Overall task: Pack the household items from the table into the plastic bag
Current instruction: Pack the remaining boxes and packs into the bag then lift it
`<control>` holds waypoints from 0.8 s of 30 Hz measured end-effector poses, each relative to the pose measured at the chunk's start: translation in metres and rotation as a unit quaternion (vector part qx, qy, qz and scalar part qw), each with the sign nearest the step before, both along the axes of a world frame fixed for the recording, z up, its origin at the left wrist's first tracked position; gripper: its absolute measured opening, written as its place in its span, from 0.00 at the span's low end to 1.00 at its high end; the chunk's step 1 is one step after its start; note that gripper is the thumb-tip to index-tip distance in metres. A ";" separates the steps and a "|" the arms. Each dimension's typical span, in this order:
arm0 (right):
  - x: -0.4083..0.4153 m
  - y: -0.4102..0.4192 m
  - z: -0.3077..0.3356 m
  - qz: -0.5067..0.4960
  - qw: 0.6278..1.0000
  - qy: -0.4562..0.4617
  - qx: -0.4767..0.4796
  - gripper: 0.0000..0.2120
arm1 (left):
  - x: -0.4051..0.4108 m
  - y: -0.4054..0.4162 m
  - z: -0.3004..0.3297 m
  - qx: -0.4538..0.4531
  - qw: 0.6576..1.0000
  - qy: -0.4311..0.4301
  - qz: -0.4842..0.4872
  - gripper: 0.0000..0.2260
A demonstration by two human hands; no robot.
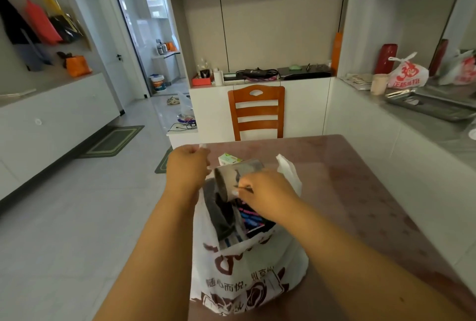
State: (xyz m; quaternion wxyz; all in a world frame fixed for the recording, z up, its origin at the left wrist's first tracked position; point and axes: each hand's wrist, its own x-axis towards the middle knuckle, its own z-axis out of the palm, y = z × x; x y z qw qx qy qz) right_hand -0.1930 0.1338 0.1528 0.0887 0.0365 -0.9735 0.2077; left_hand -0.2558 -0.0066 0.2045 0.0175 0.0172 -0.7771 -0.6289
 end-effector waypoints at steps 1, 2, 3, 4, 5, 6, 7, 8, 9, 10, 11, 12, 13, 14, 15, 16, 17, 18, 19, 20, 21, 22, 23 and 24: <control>-0.003 -0.007 -0.003 0.028 1.000 0.005 0.006 0.16 | 0.000 0.001 0.002 0.050 0.999 -0.012 0.000 0.09; -0.006 -0.015 -0.007 0.053 0.998 0.003 0.016 0.16 | 0.000 0.001 0.004 0.078 0.997 -0.021 -0.003 0.10; -0.009 -0.025 -0.010 0.072 0.997 -0.005 0.034 0.16 | -0.001 0.000 0.004 0.094 0.995 -0.026 -0.009 0.11; -0.013 -0.033 -0.012 0.082 0.995 -0.017 0.059 0.15 | -0.002 0.000 0.003 0.103 0.994 -0.026 -0.018 0.13; -0.016 -0.037 -0.014 0.086 0.993 -0.032 0.077 0.16 | -0.002 -0.001 0.001 0.110 0.993 -0.028 -0.026 0.15; -0.019 -0.037 -0.014 0.089 0.992 -0.046 0.074 0.17 | -0.003 -0.002 0.001 0.114 0.992 -0.038 -0.031 0.16; -0.020 -0.034 -0.014 0.096 0.992 -0.060 0.047 0.17 | -0.003 -0.003 0.001 0.116 0.991 -0.055 -0.033 0.16; -0.022 -0.028 -0.013 0.101 0.992 -0.075 -0.005 0.18 | -0.003 -0.004 0.001 0.120 0.989 -0.076 -0.034 0.15; -0.022 -0.022 -0.011 0.099 0.989 -0.083 -0.072 0.18 | -0.003 -0.006 0.002 0.129 0.986 -0.095 -0.038 0.15; -0.023 -0.014 -0.009 0.082 0.985 -0.074 -0.132 0.16 | -0.005 -0.007 0.001 0.141 0.983 -0.108 -0.042 0.15; -0.025 -0.007 -0.007 0.051 0.982 -0.050 -0.172 0.15 | -0.006 -0.008 -0.001 0.152 0.980 -0.117 -0.047 0.15; -0.027 0.000 -0.005 0.011 0.980 -0.020 -0.198 0.15 | -0.007 -0.008 -0.002 0.161 0.978 -0.121 -0.049 0.15; -0.030 0.006 -0.001 -0.026 0.976 0.007 -0.217 0.14 | -0.007 -0.008 -0.004 0.169 0.977 -0.122 -0.052 0.15; -0.034 0.013 0.002 -0.053 0.970 0.032 -0.235 0.15 | -0.007 -0.008 -0.004 0.176 0.975 -0.121 -0.055 0.15; -0.037 0.020 0.006 -0.071 0.963 0.052 -0.253 0.15 | -0.006 -0.007 -0.004 0.181 0.974 -0.122 -0.055 0.15; -0.041 0.028 0.009 -0.085 0.957 0.068 -0.269 0.15 | -0.006 -0.006 -0.003 0.185 0.973 -0.127 -0.053 0.15; -0.046 0.038 0.012 -0.099 0.952 0.082 -0.279 0.14 | -0.006 -0.004 -0.003 0.188 0.972 -0.132 -0.050 0.15; -0.052 0.049 0.013 -0.113 0.947 0.091 -0.286 0.14 | -0.007 -0.003 -0.003 0.189 0.971 -0.136 -0.050 0.15; -0.059 0.061 0.013 -0.126 0.943 0.091 -0.295 0.13 | -0.008 -0.002 -0.003 0.188 0.971 -0.137 -0.052 0.15; -0.066 0.072 0.011 -0.139 0.938 0.084 -0.306 0.13 | -0.009 -0.001 -0.004 0.184 0.972 -0.133 -0.055 0.14; -0.074 0.083 0.007 -0.150 0.933 0.073 -0.318 0.12 | -0.010 0.001 -0.005 0.183 0.973 -0.128 -0.060 0.14; -0.082 0.094 0.003 -0.162 0.928 0.060 -0.329 0.12 | -0.011 0.003 -0.006 0.185 0.973 -0.123 -0.066 0.14; -0.091 0.103 -0.002 -0.172 0.924 0.046 -0.338 0.12 | -0.013 0.005 -0.008 0.186 0.973 -0.120 -0.070 0.14; -0.101 0.111 -0.010 -0.181 0.921 0.029 -0.344 0.12 | -0.014 0.007 -0.009 0.185 0.973 -0.119 -0.072 0.14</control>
